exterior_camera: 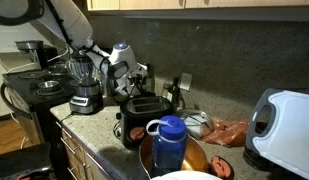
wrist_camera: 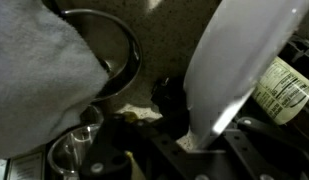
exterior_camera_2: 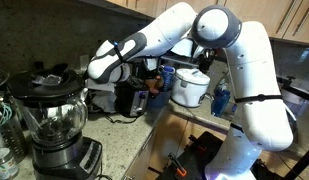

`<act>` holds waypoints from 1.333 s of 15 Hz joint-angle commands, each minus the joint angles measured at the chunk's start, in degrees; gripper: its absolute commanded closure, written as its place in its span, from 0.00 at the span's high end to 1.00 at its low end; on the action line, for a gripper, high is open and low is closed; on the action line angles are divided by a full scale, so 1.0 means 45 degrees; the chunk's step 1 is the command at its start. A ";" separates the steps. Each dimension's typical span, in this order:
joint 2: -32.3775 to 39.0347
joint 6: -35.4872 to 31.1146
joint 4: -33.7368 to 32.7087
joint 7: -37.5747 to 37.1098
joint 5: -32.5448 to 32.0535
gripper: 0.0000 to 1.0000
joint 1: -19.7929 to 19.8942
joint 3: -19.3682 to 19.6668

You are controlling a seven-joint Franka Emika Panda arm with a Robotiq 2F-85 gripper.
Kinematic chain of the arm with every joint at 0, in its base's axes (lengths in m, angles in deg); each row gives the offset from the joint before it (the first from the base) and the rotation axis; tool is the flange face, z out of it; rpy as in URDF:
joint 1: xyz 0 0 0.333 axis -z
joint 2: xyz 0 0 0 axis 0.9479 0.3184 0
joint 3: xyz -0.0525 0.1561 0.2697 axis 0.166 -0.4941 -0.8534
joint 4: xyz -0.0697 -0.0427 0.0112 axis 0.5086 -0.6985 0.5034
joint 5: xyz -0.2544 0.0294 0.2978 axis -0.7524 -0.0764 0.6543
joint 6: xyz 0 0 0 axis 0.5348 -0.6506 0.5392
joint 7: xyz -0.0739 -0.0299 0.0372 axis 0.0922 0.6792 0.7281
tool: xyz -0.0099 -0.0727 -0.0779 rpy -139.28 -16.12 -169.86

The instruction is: Clean the plate with the towel and move it a bit

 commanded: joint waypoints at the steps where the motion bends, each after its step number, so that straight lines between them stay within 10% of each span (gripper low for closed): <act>1: -0.0592 0.1326 -0.0541 -0.1143 -0.1160 0.07 -0.1240 0.1299; 10: -0.0423 0.3918 -0.2400 -0.2548 -0.3631 0.08 -0.2077 0.1877; 20: -0.1666 0.2705 -0.0053 -0.4008 -0.3751 0.07 -0.2056 0.2392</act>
